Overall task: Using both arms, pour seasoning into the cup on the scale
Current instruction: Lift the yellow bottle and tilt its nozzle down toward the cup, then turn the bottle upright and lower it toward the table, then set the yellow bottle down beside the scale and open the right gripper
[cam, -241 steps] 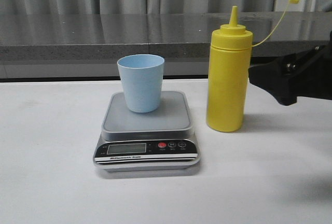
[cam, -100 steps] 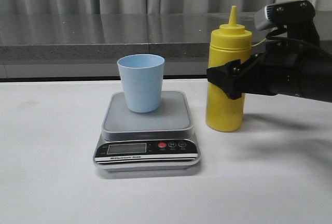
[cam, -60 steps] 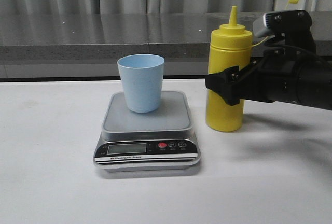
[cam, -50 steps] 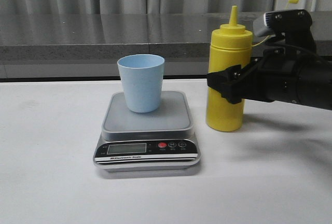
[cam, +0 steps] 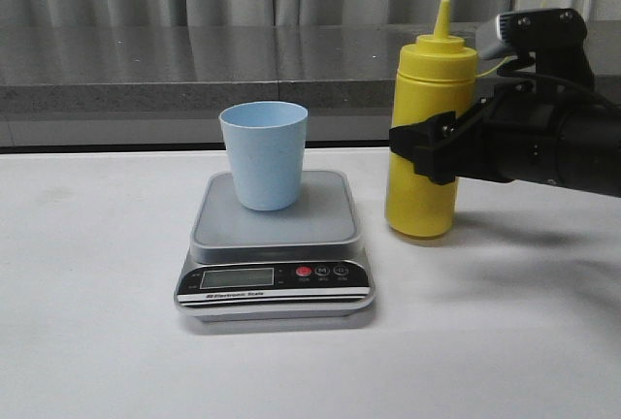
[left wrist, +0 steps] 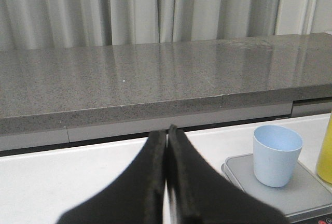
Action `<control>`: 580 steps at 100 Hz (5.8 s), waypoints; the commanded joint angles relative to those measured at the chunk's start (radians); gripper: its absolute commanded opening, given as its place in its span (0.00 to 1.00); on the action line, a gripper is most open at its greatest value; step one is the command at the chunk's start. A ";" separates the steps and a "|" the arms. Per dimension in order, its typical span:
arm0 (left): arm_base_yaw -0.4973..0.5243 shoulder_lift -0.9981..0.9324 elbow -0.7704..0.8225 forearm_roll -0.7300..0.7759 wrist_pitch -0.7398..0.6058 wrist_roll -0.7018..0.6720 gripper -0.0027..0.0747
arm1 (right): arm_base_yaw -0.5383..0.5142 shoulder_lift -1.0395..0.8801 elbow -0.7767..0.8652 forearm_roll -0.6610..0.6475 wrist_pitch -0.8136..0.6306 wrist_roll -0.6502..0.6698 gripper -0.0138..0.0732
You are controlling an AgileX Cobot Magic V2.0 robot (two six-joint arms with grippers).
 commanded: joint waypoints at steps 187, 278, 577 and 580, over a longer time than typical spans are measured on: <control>0.001 0.010 -0.027 -0.003 -0.077 0.001 0.01 | 0.359 -0.151 -0.580 -0.931 1.567 -0.192 0.51; 0.001 0.010 -0.027 -0.003 -0.077 0.001 0.01 | 0.397 -0.151 -0.580 -1.086 1.636 -0.132 0.51; 0.001 0.010 -0.027 -0.003 -0.077 0.001 0.01 | 0.108 -0.083 0.010 0.296 0.002 -0.134 0.51; 0.001 0.010 -0.027 -0.003 -0.077 0.001 0.01 | 0.108 -0.077 0.011 0.296 0.002 -0.134 0.51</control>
